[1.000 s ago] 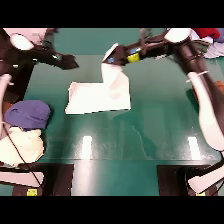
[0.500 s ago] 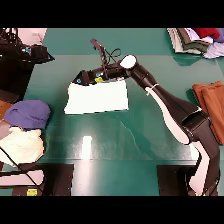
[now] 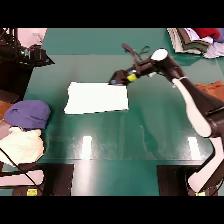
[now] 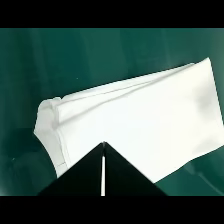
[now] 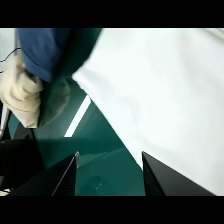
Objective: Fold the shirts.
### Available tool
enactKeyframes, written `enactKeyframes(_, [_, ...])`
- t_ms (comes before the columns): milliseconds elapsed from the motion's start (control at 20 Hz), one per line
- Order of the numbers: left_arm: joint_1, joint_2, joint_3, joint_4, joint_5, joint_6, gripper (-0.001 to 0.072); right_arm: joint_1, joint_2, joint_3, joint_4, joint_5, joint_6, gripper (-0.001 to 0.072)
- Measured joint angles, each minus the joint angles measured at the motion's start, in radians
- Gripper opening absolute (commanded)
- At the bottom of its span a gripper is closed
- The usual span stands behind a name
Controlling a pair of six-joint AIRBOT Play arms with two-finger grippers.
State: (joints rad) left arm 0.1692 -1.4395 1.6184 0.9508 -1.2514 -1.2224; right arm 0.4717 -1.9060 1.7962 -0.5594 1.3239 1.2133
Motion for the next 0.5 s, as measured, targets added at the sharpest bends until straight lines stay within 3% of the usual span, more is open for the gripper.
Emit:
enactKeyframes(150, [0.0,0.0,0.0,0.0,-0.009,0.001,0.0022,-0.098,0.078,-0.179,-0.037,-0.035,0.022,0.0447])
enactKeyframes(200, [0.0,0.0,0.0,0.0,-0.01,0.001,0.0023,-0.121,0.095,-0.229,-0.048,-0.058,0.027,0.0493])
enactKeyframes(250, [0.0,0.0,0.0,0.0,-0.01,0.001,0.0023,-0.143,0.11,-0.276,-0.051,-0.087,0.032,0.0664])
enactKeyframes(300, [0.0,0.0,0.0,0.0,-0.011,0.0,0.0023,-0.155,0.121,-0.318,-0.053,-0.11,0.032,0.0705])
enactKeyframes(500, [0.0,-0.002,0.0,0.0,-0.013,0.0,0.0022,-0.149,0.111,-0.406,-0.053,-0.188,0.034,0.0688])
